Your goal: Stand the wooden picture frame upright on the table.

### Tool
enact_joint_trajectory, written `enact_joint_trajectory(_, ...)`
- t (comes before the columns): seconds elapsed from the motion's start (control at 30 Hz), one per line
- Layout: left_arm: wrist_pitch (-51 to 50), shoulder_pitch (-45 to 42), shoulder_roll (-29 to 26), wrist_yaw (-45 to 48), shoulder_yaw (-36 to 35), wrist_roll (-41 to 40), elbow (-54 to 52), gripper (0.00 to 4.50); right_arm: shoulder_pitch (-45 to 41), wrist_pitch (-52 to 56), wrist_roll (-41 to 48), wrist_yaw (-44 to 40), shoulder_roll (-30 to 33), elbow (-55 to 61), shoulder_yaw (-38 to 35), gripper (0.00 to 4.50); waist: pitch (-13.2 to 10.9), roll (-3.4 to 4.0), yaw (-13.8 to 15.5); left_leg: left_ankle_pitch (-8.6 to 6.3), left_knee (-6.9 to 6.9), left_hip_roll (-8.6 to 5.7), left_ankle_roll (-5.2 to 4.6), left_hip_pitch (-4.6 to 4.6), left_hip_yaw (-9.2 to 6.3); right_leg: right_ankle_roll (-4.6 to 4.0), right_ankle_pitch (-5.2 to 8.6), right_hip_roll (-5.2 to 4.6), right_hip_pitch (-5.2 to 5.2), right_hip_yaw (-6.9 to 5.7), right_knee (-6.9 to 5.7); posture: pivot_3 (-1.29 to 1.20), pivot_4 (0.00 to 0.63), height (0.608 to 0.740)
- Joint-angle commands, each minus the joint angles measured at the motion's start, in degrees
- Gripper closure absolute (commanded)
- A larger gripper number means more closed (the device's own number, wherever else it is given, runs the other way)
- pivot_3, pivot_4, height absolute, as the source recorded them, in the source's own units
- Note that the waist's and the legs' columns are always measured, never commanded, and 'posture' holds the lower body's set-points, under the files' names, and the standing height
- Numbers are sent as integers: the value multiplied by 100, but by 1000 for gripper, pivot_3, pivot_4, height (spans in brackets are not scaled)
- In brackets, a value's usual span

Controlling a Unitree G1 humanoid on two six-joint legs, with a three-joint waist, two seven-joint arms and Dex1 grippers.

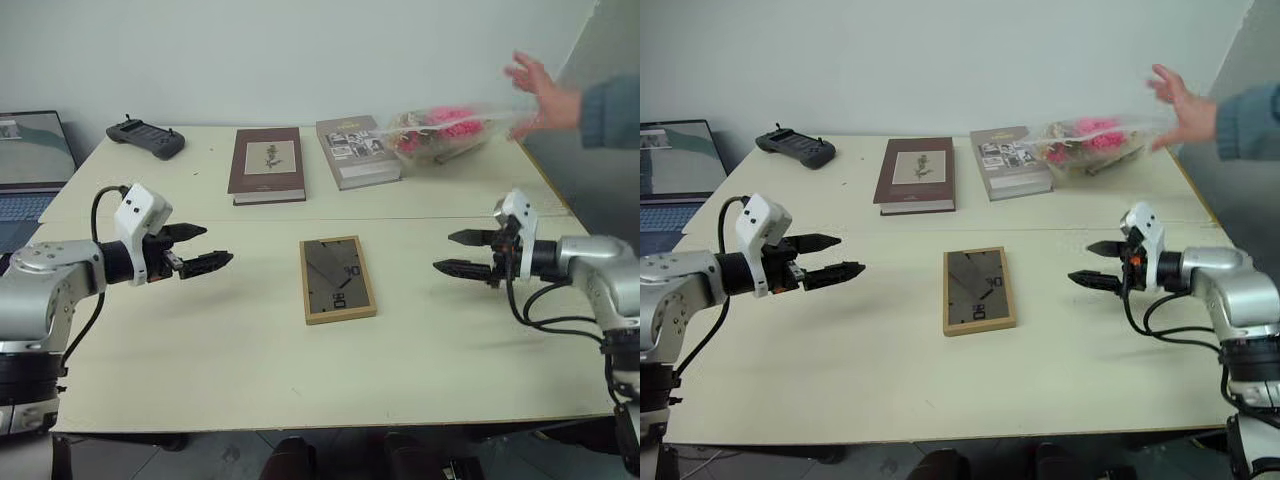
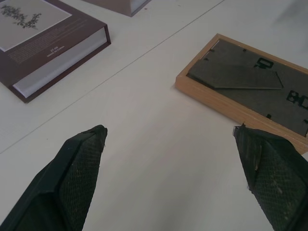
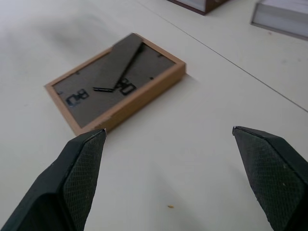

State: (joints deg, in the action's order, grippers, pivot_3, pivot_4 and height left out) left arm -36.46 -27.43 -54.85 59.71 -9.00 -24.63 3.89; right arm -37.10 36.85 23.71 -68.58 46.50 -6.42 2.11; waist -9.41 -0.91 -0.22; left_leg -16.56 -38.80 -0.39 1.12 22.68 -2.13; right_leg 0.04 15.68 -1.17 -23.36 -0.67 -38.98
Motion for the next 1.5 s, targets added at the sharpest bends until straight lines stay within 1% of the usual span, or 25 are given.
enact_joint_trajectory(0.03, 281, -178, -48, 45, 11, 125, 50, 0, -185, -136, -81, -67, -34, -84, 58, 33, -1, -1, 0, 0, 0, 0, 0, 0, 0, 0, 0, 0, 0, 0, 0, 0, 150, 740)
enact_joint_trajectory(0.17, 119, -166, 2, -36, 33, 80, -8, 0, -160, -177, -118, -49, -67, -99, 89, 33, -1, -1, 0, 0, -1, 0, 0, 6, 2, 0, 0, -1, -5, 3, -1, 0, 150, 740)
enact_joint_trajectory(0.23, 265, -53, -84, 24, 76, 189, -41, 0, -144, -195, -132, -100, -48, -95, 95, 33, -1, -1, -1, 0, -2, 0, 0, 9, 2, 0, 0, -1, -9, 3, -2, 0, 150, 740)
enact_joint_trajectory(0.43, 341, -54, -104, 132, 67, 237, 83, 0, -161, -247, -185, -47, -117, -177, 68, 33, -1, -1, -1, 0, -2, 0, 0, 9, 1, 0, 0, -1, -10, 2, -2, 0, 150, 740)
enact_joint_trajectory(0.97, 484, -153, -54, 253, 149, 369, 271, 0, -172, -292, -255, -107, -136, -211, 118, 33, -1, -1, -1, 0, -2, 0, 0, 9, 2, 0, 0, -1, -10, 2, -3, 0, 150, 740)
enact_joint_trajectory(1.03, 521, -132, -21, 244, 164, 387, 274, 0, -161, -375, -325, -132, -156, -242, 191, 33, -1, -1, -1, 0, -3, 0, 1, 9, 1, 0, 0, -1, -11, 3, -3, 0, 150, 740)
enact_joint_trajectory(1.13, 608, -148, 178, 208, 216, 361, 362, 0, -136, -689, -641, 92, -349, -396, 405, 33, 0, -1, -2, 0, -3, 0, 1, 8, 1, 0, 0, -1, -10, 2, -3, 0, 150, 740)
enact_joint_trajectory(1.23, 830, -272, 477, 165, 365, 463, 620, 491, -167, -795, -822, 263, -658, -531, 584, 547, 0, -1, -1, 1, -4, 0, 1, 8, 3, 0, 0, -1, -10, 3, -7, 0, 150, 740)
enact_joint_trajectory(1.37, 1400, -611, 1021, -87, 757, 910, 1306, 1476, -158, -1090, -1163, 551, -1080, -665, 874, 1601, 0, -2, 12, 2, -9, -1, 2, 12, 5, 0, -1, -1, -13, 3, -8, 0, 150, 740)
enact_joint_trajectory(1.5, 2052, -1016, 1589, -251, 1160, 1377, 2179, 2274, -87, -1162, -1306, 746, -1433, -695, 1023, 2469, 2, -5, 17, 2, -13, -3, 3, 16, 4, 0, -1, -2, -14, -1, -9, 0, 150, 740)
